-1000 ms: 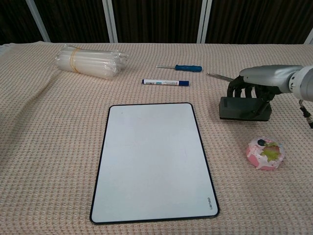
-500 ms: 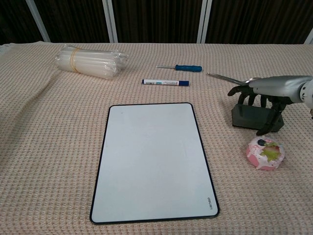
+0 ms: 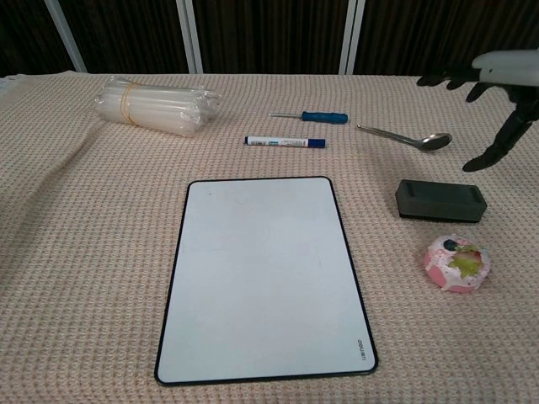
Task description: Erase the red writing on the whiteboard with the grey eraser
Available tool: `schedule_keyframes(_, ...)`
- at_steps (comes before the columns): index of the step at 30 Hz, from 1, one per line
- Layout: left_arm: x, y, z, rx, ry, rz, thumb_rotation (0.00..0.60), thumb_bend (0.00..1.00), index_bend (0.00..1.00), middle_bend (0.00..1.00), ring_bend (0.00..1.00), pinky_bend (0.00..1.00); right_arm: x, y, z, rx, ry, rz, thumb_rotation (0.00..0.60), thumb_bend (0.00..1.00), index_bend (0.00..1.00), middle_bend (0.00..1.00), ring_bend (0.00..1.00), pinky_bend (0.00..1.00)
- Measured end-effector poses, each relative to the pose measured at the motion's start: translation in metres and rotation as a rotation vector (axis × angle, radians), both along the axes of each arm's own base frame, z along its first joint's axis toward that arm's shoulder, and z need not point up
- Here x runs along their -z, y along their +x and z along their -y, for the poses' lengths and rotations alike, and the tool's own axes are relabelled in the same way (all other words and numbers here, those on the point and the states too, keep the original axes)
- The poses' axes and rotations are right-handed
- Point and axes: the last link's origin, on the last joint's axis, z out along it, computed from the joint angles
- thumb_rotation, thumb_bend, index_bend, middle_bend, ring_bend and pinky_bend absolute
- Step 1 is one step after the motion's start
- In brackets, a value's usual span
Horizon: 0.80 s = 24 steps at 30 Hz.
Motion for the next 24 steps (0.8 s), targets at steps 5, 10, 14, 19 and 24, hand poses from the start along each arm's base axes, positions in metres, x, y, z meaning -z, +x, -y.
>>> schedule_keyframes(5,-0.001,0.001,0.000,0.004,0.008,0.001,0.600,0.46,0.14,0.02,0.00,0.00,-0.044,-0.015,-0.028,0.009,-0.087,-0.015,0.600,0.11,0.00,0.04,0.08,0.16)
schedule_keyframes(10,0.000,0.001,0.000,0.007,0.009,-0.001,0.600,0.46,0.14,0.02,0.00,0.00,-0.069,-0.039,-0.066,0.025,-0.161,-0.031,0.600,0.11,0.00,0.02,0.07,0.16)
schedule_keyframes(14,0.001,0.002,0.000,0.009,0.006,-0.002,0.600,0.46,0.14,0.02,0.00,0.00,-0.082,-0.056,-0.097,0.054,-0.218,-0.029,0.600,0.11,0.00,0.02,0.07,0.15)
schedule_keyframes(19,0.001,0.002,0.001,0.014,0.008,-0.002,0.600,0.46,0.14,0.02,0.00,0.00,-0.095,-0.077,-0.132,0.074,-0.332,-0.053,0.600,0.11,0.00,0.02,0.07,0.15)
schedule_keyframes(24,0.001,0.003,0.001,0.019,0.010,-0.001,0.600,0.46,0.14,0.02,0.00,0.00,-0.097,-0.097,-0.163,0.093,-0.432,-0.110,0.600,0.11,0.00,0.02,0.05,0.14)
